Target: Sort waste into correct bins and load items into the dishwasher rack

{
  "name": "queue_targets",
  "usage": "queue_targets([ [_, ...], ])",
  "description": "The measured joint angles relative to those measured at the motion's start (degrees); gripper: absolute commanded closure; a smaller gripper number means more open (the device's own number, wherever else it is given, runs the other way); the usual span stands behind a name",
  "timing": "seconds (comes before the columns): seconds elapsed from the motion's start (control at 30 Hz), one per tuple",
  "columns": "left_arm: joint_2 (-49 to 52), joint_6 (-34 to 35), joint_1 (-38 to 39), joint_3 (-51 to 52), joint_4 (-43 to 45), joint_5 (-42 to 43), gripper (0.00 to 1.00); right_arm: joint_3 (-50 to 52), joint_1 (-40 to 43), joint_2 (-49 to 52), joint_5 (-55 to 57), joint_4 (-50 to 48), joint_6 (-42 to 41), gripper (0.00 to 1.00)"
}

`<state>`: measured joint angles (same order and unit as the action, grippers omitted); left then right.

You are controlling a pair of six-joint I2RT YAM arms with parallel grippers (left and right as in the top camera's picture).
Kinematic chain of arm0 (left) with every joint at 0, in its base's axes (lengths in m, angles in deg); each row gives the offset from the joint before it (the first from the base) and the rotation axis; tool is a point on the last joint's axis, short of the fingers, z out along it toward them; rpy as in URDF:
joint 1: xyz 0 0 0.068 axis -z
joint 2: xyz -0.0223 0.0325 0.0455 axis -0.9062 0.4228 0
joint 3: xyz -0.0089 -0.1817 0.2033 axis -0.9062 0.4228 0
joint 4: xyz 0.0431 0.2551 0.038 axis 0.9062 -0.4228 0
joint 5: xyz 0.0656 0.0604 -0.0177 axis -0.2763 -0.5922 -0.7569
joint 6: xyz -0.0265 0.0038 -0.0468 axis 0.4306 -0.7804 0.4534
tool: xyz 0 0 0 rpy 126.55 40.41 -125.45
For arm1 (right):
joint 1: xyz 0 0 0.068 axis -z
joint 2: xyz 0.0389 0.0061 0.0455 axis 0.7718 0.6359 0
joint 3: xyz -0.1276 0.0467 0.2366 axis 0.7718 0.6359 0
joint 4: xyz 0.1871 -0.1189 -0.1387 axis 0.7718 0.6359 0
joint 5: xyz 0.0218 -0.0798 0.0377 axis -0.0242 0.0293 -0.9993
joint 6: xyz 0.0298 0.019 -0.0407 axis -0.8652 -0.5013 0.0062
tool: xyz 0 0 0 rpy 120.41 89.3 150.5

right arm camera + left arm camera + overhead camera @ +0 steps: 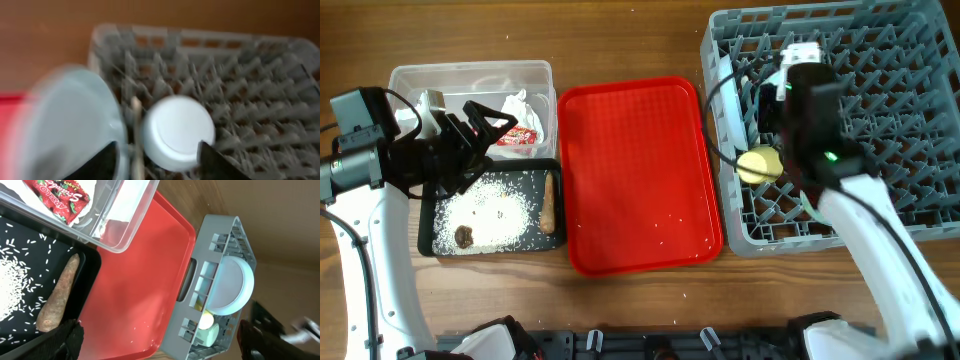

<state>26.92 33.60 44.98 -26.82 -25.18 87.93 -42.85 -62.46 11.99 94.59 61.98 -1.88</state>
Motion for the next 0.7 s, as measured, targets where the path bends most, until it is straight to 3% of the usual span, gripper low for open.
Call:
queue_targets([
  [0.17,0.00,0.00,0.00,0.00,0.00,-0.02,0.00,-0.11,0.00,-9.60,-12.50,0.02,-2.99,0.00],
  [0.7,0.00,0.00,0.00,0.00,0.00,0.00,0.00,0.07,0.00,-3.41,-17.40,0.70,-4.15,0.00],
])
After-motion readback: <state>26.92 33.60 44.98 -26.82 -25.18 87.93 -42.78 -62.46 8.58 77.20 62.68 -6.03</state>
